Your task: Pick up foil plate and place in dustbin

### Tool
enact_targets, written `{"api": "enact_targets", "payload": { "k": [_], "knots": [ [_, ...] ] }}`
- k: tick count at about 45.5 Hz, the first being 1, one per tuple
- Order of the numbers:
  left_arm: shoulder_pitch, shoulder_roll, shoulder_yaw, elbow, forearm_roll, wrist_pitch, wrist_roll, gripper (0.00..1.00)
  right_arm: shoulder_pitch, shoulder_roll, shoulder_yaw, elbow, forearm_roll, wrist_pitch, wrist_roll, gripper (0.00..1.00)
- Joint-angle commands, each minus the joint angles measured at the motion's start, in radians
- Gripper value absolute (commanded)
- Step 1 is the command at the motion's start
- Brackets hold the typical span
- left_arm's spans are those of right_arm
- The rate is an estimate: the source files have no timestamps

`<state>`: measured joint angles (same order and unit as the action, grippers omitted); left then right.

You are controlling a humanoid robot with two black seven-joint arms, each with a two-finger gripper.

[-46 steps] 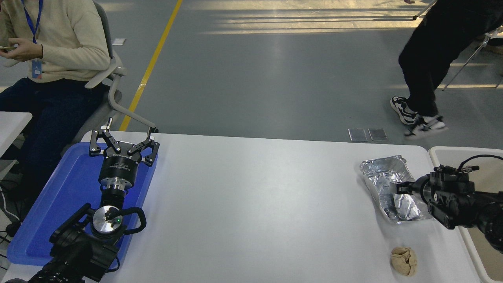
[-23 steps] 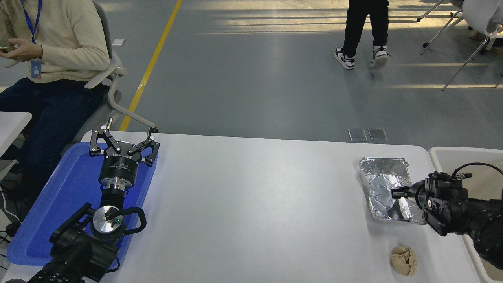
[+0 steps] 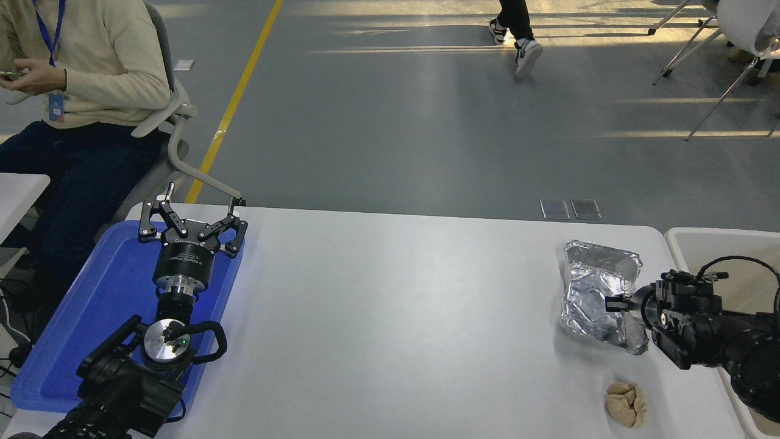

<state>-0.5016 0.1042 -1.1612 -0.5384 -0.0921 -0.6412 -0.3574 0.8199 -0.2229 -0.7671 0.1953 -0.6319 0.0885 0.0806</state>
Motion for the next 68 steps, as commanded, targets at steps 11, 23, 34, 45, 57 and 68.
{"api": "enact_targets", "payload": {
  "k": [11, 23, 34, 45, 57, 68],
  "knots": [
    [0.0, 0.0, 0.0, 0.0, 0.0, -0.001, 0.0, 1.0, 0.103, -0.004, 0.02, 0.019, 0.005, 0.095, 0.044, 0.0],
    [0.0, 0.002, 0.0, 0.0, 0.0, -0.001, 0.0, 1.0, 0.222, -0.032, 0.022, 0.056, 0.003, 0.244, 0.048, 0.0],
    [0.0, 0.0, 0.0, 0.0, 0.0, -0.001, 0.0, 1.0, 0.396, -0.137, 0.009, 0.298, 0.0, 0.303, 0.047, 0.0],
    [0.0, 0.0, 0.0, 0.0, 0.0, -0.001, 0.0, 1.0, 0.619, -0.285, -0.017, 0.63, -0.014, 0.33, 0.033, 0.0],
    [0.0, 0.0, 0.002, -0.002, 0.002, -0.001, 0.002, 1.0, 0.838, -0.388, -0.053, 0.907, -0.035, 0.355, -0.038, 0.0],
    [0.0, 0.0, 0.002, -0.002, 0.002, -0.001, 0.003, 1.0, 1.088, -0.391, -0.23, 1.027, 0.006, 0.398, -0.039, 0.0]
  ]
}}
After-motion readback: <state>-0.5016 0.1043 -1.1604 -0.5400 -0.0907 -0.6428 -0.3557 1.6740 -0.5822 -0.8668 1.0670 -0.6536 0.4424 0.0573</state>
